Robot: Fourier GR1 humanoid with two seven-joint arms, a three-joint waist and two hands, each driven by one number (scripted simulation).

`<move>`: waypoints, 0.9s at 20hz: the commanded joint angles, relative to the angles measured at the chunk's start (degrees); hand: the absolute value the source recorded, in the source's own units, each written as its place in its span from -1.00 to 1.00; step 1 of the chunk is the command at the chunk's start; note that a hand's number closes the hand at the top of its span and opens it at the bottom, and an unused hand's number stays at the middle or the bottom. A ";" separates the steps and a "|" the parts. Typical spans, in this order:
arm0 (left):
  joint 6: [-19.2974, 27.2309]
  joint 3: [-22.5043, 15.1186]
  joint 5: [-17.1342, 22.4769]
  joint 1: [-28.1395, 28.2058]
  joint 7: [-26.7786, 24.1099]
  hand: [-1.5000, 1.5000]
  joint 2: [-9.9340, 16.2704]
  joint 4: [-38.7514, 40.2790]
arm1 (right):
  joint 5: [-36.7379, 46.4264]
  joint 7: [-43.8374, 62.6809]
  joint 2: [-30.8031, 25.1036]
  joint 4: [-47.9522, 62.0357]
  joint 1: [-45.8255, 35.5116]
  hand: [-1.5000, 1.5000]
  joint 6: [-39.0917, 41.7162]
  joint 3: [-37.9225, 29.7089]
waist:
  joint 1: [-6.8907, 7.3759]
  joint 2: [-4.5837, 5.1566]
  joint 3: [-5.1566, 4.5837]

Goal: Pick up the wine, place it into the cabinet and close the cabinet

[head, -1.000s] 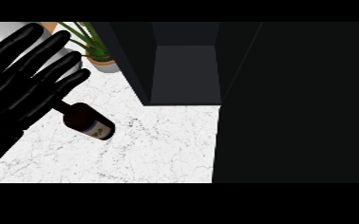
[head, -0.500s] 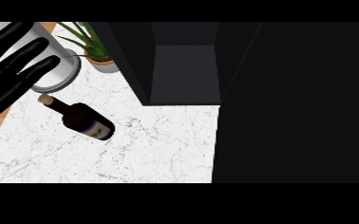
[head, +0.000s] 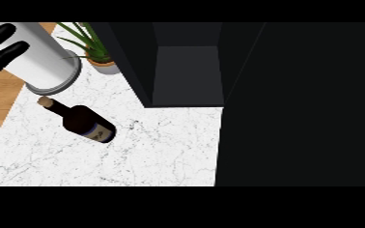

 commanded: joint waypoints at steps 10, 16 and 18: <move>-13.13 3.33 -2.61 4.26 -8.48 -1.00 0.20 14.76 | -1.25 5.96 -2.94 -12.67 1.58 -1.00 -0.93 -0.06 | -0.29 0.15 0.03; -16.69 2.77 -5.85 8.77 -12.31 -1.00 -1.95 16.73 | -1.09 8.55 -2.92 -16.17 0.63 -1.00 -2.76 -0.61 | -0.42 -0.03 -0.01; -19.24 1.76 -8.24 8.60 -15.35 -1.00 -2.89 20.92 | -0.20 8.36 -2.91 -14.88 -0.26 -1.00 -2.68 0.17 | -0.52 0.10 -0.03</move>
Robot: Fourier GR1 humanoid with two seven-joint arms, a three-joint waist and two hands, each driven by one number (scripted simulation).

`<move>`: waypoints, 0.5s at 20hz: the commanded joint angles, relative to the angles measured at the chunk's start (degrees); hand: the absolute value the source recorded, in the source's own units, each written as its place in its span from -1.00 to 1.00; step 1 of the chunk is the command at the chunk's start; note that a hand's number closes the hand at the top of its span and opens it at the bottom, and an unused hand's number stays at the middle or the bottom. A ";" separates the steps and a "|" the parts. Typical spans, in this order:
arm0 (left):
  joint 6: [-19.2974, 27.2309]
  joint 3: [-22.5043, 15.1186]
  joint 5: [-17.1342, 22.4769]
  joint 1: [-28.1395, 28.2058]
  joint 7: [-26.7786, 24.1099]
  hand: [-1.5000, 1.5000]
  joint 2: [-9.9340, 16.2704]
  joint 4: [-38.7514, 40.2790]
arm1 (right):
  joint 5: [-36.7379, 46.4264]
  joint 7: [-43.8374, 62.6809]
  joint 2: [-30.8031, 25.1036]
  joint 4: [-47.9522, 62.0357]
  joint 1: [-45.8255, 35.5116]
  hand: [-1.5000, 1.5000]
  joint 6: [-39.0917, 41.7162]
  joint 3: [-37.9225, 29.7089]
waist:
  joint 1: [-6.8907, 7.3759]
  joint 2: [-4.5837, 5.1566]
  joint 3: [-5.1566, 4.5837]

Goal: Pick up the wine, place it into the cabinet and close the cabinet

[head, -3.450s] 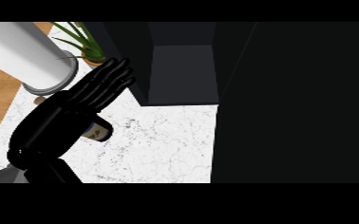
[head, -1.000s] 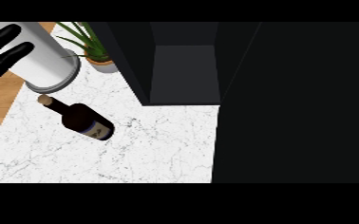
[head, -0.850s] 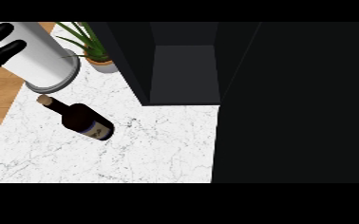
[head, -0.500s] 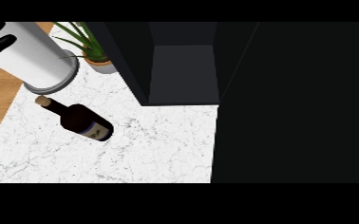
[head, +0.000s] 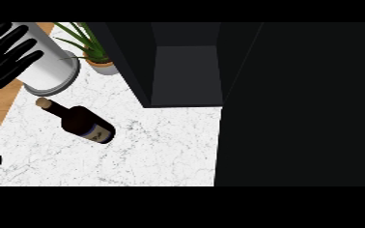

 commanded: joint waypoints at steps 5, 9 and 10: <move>-8.14 -0.17 -3.90 4.11 -6.40 -1.00 -0.50 7.12 | -1.22 7.59 -2.11 -13.43 -0.53 -1.00 -1.08 -1.73 | 0.40 0.02 -0.02; -11.69 -1.60 -8.25 0.94 -12.45 -1.00 -2.05 16.94 | 0.47 7.80 -1.21 -12.98 -0.35 -1.00 -2.20 0.82 | -0.41 0.15 -0.06; -10.57 -2.79 -10.38 4.61 -12.90 -1.00 -3.98 12.49 | 1.59 4.46 0.48 -9.88 0.22 -1.00 -2.51 2.80 | 0.40 0.03 0.00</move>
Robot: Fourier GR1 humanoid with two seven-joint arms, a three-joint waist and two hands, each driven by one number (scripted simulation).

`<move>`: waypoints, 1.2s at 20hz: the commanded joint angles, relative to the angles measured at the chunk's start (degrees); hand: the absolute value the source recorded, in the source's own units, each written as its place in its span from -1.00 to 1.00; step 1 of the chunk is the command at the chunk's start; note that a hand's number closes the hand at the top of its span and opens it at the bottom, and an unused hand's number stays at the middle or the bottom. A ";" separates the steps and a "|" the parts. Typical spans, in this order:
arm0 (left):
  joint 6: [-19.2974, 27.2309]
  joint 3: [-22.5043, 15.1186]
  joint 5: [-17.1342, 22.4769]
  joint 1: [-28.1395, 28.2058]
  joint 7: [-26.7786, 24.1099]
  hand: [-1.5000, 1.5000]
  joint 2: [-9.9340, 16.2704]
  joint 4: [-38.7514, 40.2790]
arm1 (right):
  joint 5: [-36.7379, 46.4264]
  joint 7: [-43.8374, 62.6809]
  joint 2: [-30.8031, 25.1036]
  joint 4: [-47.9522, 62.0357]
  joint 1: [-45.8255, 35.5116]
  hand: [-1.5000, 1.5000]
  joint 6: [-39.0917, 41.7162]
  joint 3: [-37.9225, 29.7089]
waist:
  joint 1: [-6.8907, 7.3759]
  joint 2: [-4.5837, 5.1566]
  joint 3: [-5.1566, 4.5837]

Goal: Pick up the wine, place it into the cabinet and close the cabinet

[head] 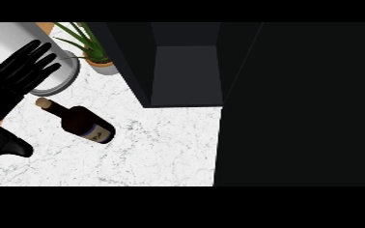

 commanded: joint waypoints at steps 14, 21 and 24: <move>-4.23 -2.81 -17.23 -1.33 -17.94 -1.00 -3.61 19.72 | -1.46 6.07 -2.96 -14.61 0.87 -1.00 -1.64 -1.43 | -0.45 0.06 0.00; -7.55 -2.64 -23.45 -2.00 -29.04 -1.00 -1.67 31.63 | -1.38 0.92 -4.24 -13.66 6.57 -1.00 0.50 0.56 | -0.69 0.05 0.03; -8.83 -2.76 -25.05 -2.78 -33.13 -1.00 -1.10 36.28 | 0.34 4.92 -3.06 -14.58 3.03 -1.00 -2.38 0.84 | -0.48 0.09 -0.06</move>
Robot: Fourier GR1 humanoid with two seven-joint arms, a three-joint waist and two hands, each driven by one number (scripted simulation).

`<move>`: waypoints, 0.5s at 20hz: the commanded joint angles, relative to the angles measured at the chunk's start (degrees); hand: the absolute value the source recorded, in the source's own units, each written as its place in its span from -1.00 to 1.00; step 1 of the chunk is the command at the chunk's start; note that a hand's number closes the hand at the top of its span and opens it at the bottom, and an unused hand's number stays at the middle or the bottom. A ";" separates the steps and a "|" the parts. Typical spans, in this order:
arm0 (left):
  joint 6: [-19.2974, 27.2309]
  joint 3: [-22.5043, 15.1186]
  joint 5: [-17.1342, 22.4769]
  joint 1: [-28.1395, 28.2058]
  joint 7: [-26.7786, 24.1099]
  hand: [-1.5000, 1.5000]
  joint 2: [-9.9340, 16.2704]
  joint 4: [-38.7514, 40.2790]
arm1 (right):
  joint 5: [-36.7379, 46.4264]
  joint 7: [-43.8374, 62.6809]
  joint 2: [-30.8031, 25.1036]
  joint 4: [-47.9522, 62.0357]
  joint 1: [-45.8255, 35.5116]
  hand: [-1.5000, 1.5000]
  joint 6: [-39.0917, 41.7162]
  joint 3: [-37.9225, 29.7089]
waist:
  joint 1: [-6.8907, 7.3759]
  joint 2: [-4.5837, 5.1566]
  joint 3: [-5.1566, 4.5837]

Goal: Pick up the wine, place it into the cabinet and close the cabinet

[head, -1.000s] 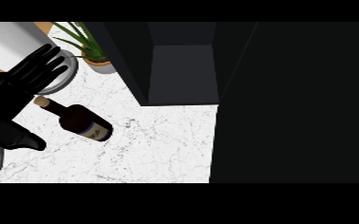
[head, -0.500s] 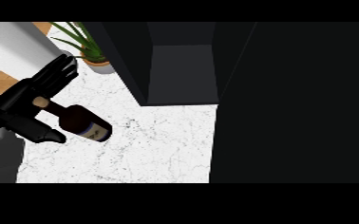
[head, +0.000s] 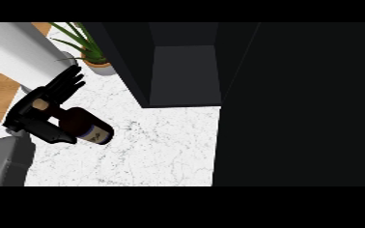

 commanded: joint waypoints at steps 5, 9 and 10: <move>-2.41 -1.85 -5.35 -0.32 -9.42 -1.00 0.06 10.31 | -0.95 5.22 -1.83 -15.35 4.47 -1.00 -0.63 0.97 | 0.00 -0.08 0.00; -0.84 -3.79 -9.41 -0.97 -14.25 -1.00 -1.31 14.49 | -0.96 6.04 -0.95 -13.81 1.52 -1.00 -1.50 1.62 | 0.25 0.01 -0.05; -2.69 -2.61 -8.20 -2.24 -14.63 -1.00 0.11 16.98 | -2.32 6.63 -1.94 -13.58 0.90 -1.00 -0.93 -1.35 | 0.43 0.08 -0.01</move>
